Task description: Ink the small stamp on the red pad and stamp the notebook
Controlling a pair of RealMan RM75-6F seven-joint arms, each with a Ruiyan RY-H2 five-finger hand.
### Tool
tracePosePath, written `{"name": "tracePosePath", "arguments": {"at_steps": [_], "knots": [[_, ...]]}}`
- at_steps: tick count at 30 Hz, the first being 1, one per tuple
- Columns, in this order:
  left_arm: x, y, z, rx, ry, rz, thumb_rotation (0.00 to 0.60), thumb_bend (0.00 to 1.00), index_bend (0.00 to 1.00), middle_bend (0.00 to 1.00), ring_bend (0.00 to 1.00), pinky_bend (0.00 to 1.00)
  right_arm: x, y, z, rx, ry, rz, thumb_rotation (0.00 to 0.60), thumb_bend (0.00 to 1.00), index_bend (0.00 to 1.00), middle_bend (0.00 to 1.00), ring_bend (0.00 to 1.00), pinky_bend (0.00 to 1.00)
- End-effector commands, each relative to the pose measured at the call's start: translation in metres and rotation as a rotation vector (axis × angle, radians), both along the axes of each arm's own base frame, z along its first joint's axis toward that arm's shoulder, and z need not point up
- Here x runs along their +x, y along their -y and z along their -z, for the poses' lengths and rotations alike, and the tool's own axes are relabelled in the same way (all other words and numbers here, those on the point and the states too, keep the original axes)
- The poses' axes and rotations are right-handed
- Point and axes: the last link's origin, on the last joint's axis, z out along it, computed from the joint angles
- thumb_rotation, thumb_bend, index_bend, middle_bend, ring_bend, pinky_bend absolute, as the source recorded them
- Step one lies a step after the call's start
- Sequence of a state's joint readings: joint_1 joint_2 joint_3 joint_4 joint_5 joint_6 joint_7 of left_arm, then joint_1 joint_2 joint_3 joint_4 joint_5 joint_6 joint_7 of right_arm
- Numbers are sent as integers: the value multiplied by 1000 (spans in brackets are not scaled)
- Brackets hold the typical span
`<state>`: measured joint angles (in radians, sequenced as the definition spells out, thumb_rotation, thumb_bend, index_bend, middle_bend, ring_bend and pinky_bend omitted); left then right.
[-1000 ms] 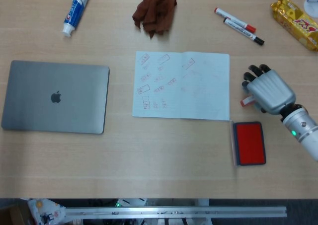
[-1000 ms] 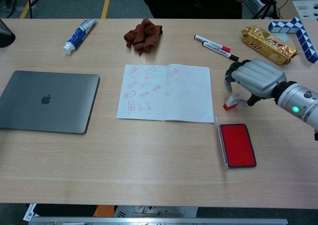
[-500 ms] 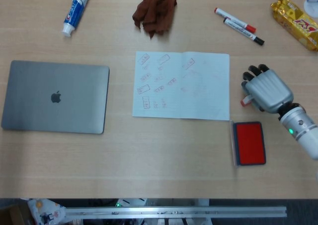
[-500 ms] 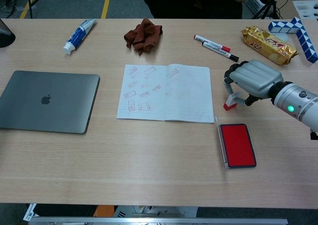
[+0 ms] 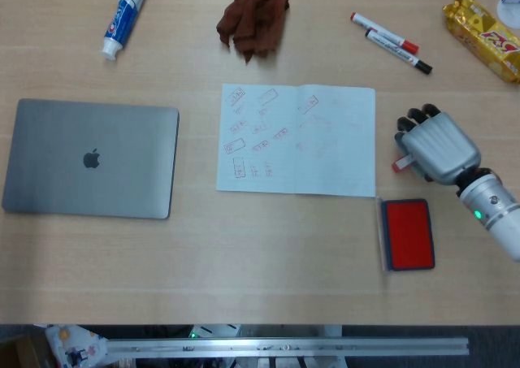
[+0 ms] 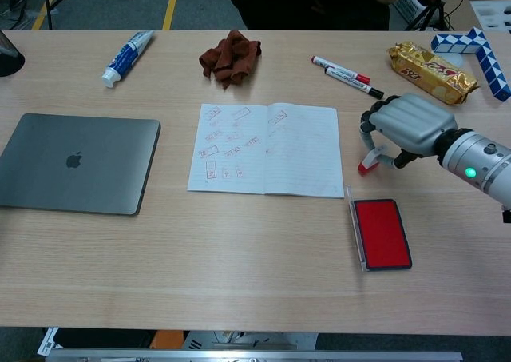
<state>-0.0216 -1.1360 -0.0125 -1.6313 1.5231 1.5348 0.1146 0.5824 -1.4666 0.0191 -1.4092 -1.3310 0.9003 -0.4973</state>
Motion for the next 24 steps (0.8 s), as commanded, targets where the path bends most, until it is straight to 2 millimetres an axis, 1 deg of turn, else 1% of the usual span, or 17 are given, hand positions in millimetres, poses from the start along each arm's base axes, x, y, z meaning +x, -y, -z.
{"name": "tracePosePath", "arguments": {"at_steps": [1,7,11,14,19,24], "knots": [[1,-1,-1,0,0,3,600,286,0,0,0,43,5,-6,-14,4,6,-36,600,346,647,416,245,254],[5,-1,2,-6,2,11,600,286,0,0,0,43,13,-32,-35,65,-20,-111,600,348,665,445,251,299],[7,-1,5,-21,1,14,600,286,0,0,0,43,14,-46,-41,90,-34,-146,600,349,669,460,269,317],[6,0,5,-19,2,13,600,286,0,0,0,43,15,-53,-42,101,-34,-167,600,352,675,473,292,342],[5,2,5,-18,2,10,600,286,0,0,0,43,10,-59,-36,97,-52,-185,600,360,677,497,342,425],[3,4,5,-19,4,0,600,286,0,0,0,43,3,-65,-29,102,-65,-186,600,360,677,498,353,428]]}}
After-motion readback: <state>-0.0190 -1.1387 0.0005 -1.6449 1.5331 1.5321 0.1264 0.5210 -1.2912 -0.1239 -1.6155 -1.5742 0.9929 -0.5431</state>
